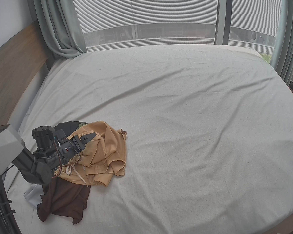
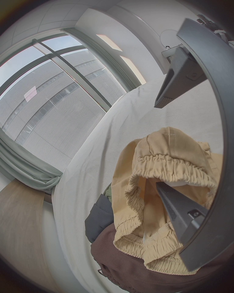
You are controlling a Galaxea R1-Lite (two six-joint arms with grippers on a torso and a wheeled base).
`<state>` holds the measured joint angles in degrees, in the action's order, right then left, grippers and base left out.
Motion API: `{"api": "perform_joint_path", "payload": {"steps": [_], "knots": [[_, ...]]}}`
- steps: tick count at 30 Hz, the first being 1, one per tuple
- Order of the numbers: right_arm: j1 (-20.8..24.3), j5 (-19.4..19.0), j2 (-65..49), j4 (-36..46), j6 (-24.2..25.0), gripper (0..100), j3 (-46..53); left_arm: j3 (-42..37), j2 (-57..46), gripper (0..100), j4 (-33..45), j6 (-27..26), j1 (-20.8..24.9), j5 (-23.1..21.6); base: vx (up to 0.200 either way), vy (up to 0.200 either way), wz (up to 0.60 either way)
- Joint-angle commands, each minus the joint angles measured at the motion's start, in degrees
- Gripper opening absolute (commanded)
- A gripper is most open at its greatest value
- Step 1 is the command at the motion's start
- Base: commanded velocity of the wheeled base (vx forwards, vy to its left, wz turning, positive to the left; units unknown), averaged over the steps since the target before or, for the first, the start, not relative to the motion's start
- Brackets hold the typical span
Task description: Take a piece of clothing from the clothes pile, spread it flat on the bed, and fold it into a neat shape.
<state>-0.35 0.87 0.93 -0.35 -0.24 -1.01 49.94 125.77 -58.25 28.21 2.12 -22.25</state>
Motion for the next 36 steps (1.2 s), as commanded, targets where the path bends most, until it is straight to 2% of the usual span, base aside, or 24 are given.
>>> {"api": "perform_joint_path", "payload": {"steps": [1, 3, 4, 16, 18, 23, 36], "knots": [[0.00, 0.01, -0.93, -0.09, -0.02, 100, 1.01, 0.86, 0.79, 100, -0.11, 0.09, -0.01, 0.01, 0.000, 0.000, 0.00], [0.00, 0.01, -0.93, 0.00, -0.02, 100, 1.01, 1.38, 0.88, 100, -0.11, 0.88, 0.08, 0.19, 0.000, 0.000, 0.00], [0.00, 0.01, -0.93, -0.09, -0.02, 100, 1.01, 1.65, 0.88, 0, -0.11, 1.32, 0.08, 0.19, 0.000, 0.000, 0.00], [0.00, 0.01, -0.93, -0.09, -0.02, 100, 1.01, 2.09, 1.93, 0, -1.08, 2.29, 0.43, -0.08, 0.000, 0.000, 0.00], [0.00, 0.01, -0.93, -0.09, -0.02, 100, 1.01, 1.38, 1.41, 0, -1.34, 3.87, 0.87, -0.16, 0.000, 0.000, 0.00], [0.00, 0.01, -0.93, -0.09, -0.02, 100, 1.01, -1.78, -4.04, 0, -2.31, 9.14, 1.92, -0.34, 0.000, 0.000, 0.00], [0.00, 0.01, -0.93, -0.09, -0.02, 100, 1.01, -11.89, -15.03, 0, -7.41, 10.11, 2.89, -0.43, 0.000, 0.000, 0.00]]}}
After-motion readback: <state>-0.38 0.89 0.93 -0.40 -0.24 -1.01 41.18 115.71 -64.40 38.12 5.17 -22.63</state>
